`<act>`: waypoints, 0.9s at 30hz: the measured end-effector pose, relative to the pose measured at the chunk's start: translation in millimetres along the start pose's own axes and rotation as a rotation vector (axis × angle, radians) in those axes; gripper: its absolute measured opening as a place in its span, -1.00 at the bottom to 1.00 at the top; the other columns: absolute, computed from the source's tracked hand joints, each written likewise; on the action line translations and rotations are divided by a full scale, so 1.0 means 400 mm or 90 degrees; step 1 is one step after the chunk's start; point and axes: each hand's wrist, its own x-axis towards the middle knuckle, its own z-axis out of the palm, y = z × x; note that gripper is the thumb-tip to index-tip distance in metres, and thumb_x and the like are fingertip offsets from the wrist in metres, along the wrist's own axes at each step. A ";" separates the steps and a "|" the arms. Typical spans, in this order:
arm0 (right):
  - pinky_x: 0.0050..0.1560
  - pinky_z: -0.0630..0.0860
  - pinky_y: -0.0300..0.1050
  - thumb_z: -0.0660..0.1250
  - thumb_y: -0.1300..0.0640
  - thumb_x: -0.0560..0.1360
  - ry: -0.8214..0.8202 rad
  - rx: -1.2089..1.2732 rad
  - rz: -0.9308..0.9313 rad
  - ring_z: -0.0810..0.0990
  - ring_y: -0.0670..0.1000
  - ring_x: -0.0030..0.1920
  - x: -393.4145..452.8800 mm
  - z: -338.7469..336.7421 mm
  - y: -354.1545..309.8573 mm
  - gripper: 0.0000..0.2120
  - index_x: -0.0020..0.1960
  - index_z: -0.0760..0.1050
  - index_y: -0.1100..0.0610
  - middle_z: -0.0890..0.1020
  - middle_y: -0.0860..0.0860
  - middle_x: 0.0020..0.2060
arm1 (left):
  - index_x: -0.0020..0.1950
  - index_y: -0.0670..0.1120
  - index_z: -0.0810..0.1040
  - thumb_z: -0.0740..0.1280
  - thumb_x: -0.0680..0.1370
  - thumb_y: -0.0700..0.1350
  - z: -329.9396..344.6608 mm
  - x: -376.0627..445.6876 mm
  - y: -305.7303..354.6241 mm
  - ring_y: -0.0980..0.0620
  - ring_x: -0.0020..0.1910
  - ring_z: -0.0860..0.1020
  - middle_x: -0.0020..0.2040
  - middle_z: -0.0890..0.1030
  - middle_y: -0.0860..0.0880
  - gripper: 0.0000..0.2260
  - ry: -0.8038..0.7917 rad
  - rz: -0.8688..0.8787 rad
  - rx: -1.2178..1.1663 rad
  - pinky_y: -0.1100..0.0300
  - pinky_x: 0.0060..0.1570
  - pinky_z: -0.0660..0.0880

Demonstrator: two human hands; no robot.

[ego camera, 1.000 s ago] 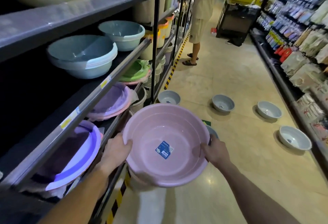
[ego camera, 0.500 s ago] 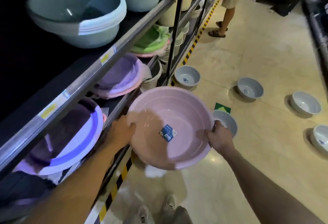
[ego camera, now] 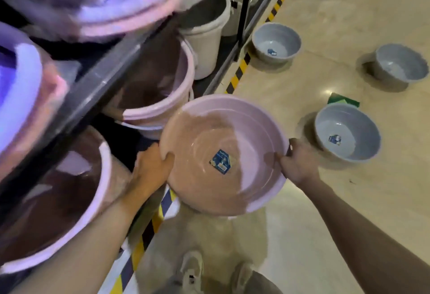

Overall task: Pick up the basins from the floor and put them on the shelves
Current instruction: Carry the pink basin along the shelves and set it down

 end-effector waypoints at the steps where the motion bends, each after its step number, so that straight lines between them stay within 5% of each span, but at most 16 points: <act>1: -0.41 0.22 -0.13 0.43 0.02 0.42 0.001 -0.001 -0.007 0.39 0.11 -0.32 0.026 0.065 0.041 -0.75 -0.15 0.41 0.13 0.48 -0.07 -0.39 | 0.05 -0.24 0.54 0.30 0.55 0.02 0.064 0.025 -0.030 -0.38 0.07 0.56 0.04 0.63 -0.33 -0.68 0.004 -0.003 0.005 -0.02 -0.01 0.46; 3: -0.42 0.17 -0.30 0.42 0.01 0.43 0.002 -0.002 -0.015 0.35 0.01 -0.38 0.068 0.181 0.116 -0.76 -0.13 0.40 0.10 0.47 -0.12 -0.41 | 0.04 -0.29 0.55 0.32 0.56 -0.03 0.179 0.067 -0.081 -0.39 0.06 0.58 0.03 0.64 -0.36 -0.70 0.016 0.009 0.008 -0.06 0.02 0.50; 7: -0.48 0.22 -0.33 0.36 -0.04 0.34 0.004 0.015 -0.023 0.33 -0.18 -0.40 0.123 0.348 0.223 -0.76 -0.18 0.39 0.08 0.49 -0.10 -0.42 | 0.12 -0.27 0.57 0.31 0.57 -0.04 0.365 0.140 -0.161 -0.39 0.03 0.60 -0.02 0.66 -0.37 -0.70 0.023 0.014 0.054 -0.09 0.09 0.52; 10: -0.49 0.27 -0.33 0.42 0.04 0.37 -0.005 0.021 -0.030 0.40 -0.09 -0.40 0.153 0.435 0.278 -0.78 -0.25 0.37 0.05 0.49 -0.07 -0.42 | -0.12 -0.25 0.55 0.31 0.56 -0.08 0.468 0.178 -0.225 -0.32 -0.24 0.63 -0.28 0.64 -0.28 -0.77 0.040 0.026 0.009 -0.13 -0.09 0.57; 14: -0.42 0.29 -0.17 0.37 0.08 0.38 -0.003 0.019 -0.053 0.47 0.09 -0.31 0.183 0.528 0.332 -0.85 -0.22 0.42 0.10 0.53 -0.02 -0.36 | -0.30 -0.14 0.54 0.24 0.49 0.12 0.563 0.231 -0.304 -0.21 -0.43 0.60 -0.49 0.58 -0.13 -0.64 0.047 -0.011 0.007 0.04 -0.37 0.53; 21: -0.23 0.32 -0.07 0.29 0.10 0.43 -0.013 -0.054 -0.059 0.49 0.22 -0.17 0.204 0.629 0.359 -0.86 -0.13 0.40 0.17 0.53 0.15 -0.16 | -0.18 -0.17 0.51 0.25 0.53 0.09 0.617 0.233 -0.343 -0.03 -0.38 0.48 -0.33 0.58 -0.16 -0.68 0.023 -0.015 0.016 0.17 -0.46 0.32; 27: -0.10 0.44 0.03 0.24 -0.01 0.50 -0.022 -0.151 -0.012 0.55 0.28 -0.01 0.210 0.654 0.365 -0.74 0.07 0.42 0.16 0.48 0.14 0.03 | -0.09 -0.19 0.52 0.27 0.57 0.01 0.603 0.223 -0.308 -0.07 -0.32 0.56 -0.25 0.59 -0.16 -0.74 -0.018 0.009 0.014 0.09 -0.34 0.51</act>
